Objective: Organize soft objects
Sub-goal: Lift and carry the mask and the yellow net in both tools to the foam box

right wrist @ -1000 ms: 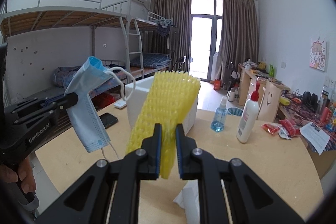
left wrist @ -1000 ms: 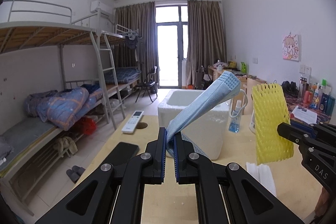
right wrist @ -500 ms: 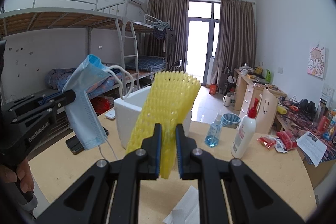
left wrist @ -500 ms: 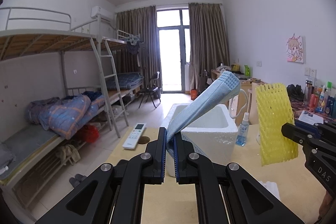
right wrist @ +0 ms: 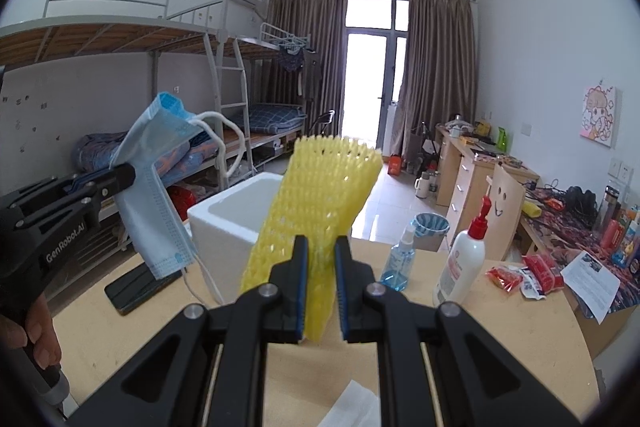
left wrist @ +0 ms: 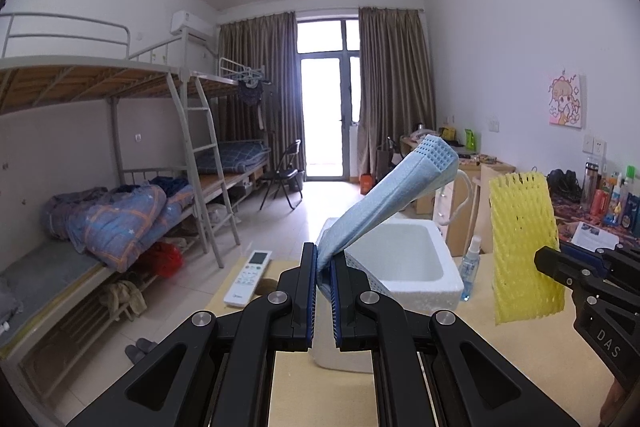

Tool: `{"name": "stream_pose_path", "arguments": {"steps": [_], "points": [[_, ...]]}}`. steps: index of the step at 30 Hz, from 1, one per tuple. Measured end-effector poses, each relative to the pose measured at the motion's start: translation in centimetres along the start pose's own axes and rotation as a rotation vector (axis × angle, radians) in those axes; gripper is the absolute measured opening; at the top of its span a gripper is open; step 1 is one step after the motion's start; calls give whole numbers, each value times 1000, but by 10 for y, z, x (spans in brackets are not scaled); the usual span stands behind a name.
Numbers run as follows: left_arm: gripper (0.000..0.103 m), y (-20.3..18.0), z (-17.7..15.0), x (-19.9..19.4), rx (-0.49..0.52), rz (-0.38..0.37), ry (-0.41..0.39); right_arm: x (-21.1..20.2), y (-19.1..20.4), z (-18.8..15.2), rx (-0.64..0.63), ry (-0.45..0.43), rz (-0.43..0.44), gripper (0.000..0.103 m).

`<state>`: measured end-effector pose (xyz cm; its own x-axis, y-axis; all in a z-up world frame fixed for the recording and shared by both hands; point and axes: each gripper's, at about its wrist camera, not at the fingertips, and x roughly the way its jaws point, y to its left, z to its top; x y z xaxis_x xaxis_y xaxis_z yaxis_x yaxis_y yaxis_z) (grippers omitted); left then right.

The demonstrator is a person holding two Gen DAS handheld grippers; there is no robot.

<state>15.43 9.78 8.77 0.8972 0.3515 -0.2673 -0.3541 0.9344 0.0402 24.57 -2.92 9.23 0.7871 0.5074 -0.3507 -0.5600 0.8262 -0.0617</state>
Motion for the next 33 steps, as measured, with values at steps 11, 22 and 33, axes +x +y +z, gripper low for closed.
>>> {"name": "stream_pose_path", "arguments": {"steps": [11, 22, 33], "points": [[7, 2, 12, 22, 5, 7, 4, 14, 2, 16, 3, -9, -8, 16], [7, 2, 27, 53, -4, -11, 31, 49, -2, 35, 9, 16, 5, 16], [7, 5, 40, 85, -10, -1, 38, 77, -8, 47, 16, 16, -1, 16]]}}
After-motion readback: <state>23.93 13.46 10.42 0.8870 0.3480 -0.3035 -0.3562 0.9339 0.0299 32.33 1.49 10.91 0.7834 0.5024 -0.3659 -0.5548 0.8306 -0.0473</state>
